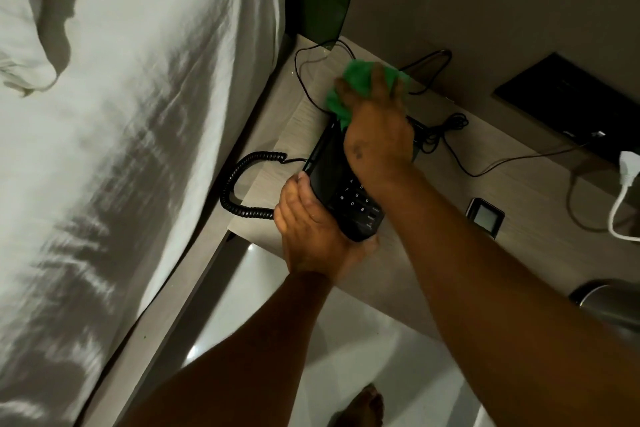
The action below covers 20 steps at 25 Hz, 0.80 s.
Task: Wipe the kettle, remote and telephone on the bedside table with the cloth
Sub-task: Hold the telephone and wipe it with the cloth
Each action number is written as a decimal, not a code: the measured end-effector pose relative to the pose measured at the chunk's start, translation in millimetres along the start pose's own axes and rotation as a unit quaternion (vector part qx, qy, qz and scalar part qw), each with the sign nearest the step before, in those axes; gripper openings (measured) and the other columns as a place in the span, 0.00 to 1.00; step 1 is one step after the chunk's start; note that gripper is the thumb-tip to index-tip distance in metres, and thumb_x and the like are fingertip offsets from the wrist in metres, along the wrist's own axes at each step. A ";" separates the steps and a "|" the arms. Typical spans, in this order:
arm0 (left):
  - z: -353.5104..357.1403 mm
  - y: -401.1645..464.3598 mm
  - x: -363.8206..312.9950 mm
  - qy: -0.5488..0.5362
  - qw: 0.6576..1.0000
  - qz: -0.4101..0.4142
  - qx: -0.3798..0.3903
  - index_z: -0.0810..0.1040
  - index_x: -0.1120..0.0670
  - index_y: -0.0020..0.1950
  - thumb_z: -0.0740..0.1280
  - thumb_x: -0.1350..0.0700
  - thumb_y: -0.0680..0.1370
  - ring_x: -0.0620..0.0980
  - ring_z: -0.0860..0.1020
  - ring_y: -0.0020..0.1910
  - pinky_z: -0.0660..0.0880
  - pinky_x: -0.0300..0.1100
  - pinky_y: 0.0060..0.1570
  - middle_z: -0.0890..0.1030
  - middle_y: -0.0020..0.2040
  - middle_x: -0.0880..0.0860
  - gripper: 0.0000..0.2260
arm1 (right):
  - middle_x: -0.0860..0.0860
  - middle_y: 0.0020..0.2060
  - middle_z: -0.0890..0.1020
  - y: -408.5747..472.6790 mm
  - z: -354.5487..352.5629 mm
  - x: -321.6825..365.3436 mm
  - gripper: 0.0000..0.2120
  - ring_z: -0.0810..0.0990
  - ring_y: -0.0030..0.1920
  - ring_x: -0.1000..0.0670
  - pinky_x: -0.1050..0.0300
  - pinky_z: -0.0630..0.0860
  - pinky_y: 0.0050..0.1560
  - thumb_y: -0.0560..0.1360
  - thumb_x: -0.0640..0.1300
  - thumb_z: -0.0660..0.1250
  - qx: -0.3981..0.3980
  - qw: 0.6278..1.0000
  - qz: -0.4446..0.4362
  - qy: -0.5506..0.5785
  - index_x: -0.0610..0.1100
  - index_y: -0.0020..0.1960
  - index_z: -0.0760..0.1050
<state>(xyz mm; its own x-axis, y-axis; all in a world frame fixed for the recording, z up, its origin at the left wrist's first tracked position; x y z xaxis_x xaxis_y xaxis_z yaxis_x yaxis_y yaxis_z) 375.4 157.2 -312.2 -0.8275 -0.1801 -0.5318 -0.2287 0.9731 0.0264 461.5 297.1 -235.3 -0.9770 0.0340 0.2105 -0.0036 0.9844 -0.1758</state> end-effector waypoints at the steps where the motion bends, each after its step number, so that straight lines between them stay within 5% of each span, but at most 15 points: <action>1: 1.7 -0.2 0.6 0.004 1.000 -0.001 0.007 0.56 0.64 0.77 0.68 0.24 0.61 0.61 0.68 0.72 0.64 0.58 0.71 0.66 0.73 0.62 0.59 | 0.44 0.77 0.51 12.0 -4.0 -3.4 0.28 0.49 0.74 0.32 0.31 0.71 0.60 0.76 0.37 0.59 0.010 1.000 0.005 0.004 0.59 0.71 0.62; 5: -0.3 -1.1 -0.9 0.001 1.000 -0.007 -0.001 0.57 0.65 0.76 0.70 0.29 0.64 0.63 0.69 0.72 0.66 0.60 0.71 0.69 0.73 0.65 0.55 | 0.48 0.78 0.49 -27.9 1.4 0.6 0.28 0.44 0.75 0.36 0.32 0.73 0.58 0.75 0.39 0.52 0.007 0.999 -0.036 0.003 0.60 0.71 0.61; 9: -4.1 0.2 0.0 0.007 1.000 -0.020 -0.016 0.56 0.64 0.75 0.71 0.42 0.76 0.66 0.72 0.71 0.70 0.65 0.69 0.72 0.71 0.70 0.40 | 0.49 0.78 0.49 -85.6 20.3 21.6 0.31 0.41 0.75 0.37 0.29 0.66 0.64 0.69 0.59 0.41 0.047 0.996 -0.060 0.041 0.58 0.71 0.62; 11: -6.3 -0.9 -1.6 -0.010 1.000 -0.027 -0.003 0.56 0.64 0.75 0.60 0.30 0.76 0.66 0.72 0.71 0.68 0.63 0.70 0.71 0.72 0.68 0.44 | 0.47 0.78 0.51 -52.8 13.8 14.4 0.24 0.43 0.75 0.36 0.30 0.69 0.63 0.75 0.47 0.54 0.002 0.998 -0.059 0.037 0.58 0.70 0.63; 13: -4.7 -1.4 -1.9 -0.006 1.000 -0.025 0.015 0.56 0.65 0.76 0.63 0.24 0.67 0.64 0.69 0.72 0.64 0.60 0.72 0.69 0.73 0.66 0.55 | 0.45 0.76 0.56 -1.3 0.7 -4.1 0.29 0.51 0.75 0.36 0.37 0.71 0.63 0.73 0.34 0.60 -0.030 0.996 -0.008 0.078 0.56 0.70 0.64; 16: -3.3 -1.4 -1.7 0.004 1.000 -0.019 0.011 0.55 0.64 0.77 0.69 0.27 0.59 0.62 0.68 0.72 0.63 0.58 0.72 0.68 0.73 0.64 0.59 | 0.43 0.73 0.63 38.6 -6.5 -25.1 0.23 0.60 0.73 0.40 0.52 0.64 0.68 0.77 0.41 0.60 -0.021 0.986 0.060 0.152 0.52 0.71 0.65; 20: -0.9 -0.3 -0.8 0.004 1.000 -0.021 0.022 0.54 0.63 0.77 0.69 0.26 0.58 0.62 0.67 0.74 0.60 0.56 0.74 0.67 0.74 0.64 0.61 | 0.49 0.77 0.56 -22.6 -3.0 -10.7 0.34 0.47 0.76 0.39 0.41 0.68 0.67 0.71 0.31 0.63 -0.031 0.993 -0.101 0.055 0.57 0.71 0.64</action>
<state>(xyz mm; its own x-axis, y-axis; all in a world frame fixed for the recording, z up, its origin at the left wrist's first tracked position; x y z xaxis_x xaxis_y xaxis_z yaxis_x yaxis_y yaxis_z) 375.7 157.0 -311.0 -0.8215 -0.2227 -0.5249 -0.2415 0.9698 -0.0335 472.6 275.0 -230.6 -0.9284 -0.1491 0.3403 -0.1801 0.9818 -0.0611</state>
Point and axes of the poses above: each hand's wrist, its own y-axis towards the middle knuckle, its own z-axis out of the palm, x = y × z, the point moved 7 cm from there along y, towards the middle knuckle
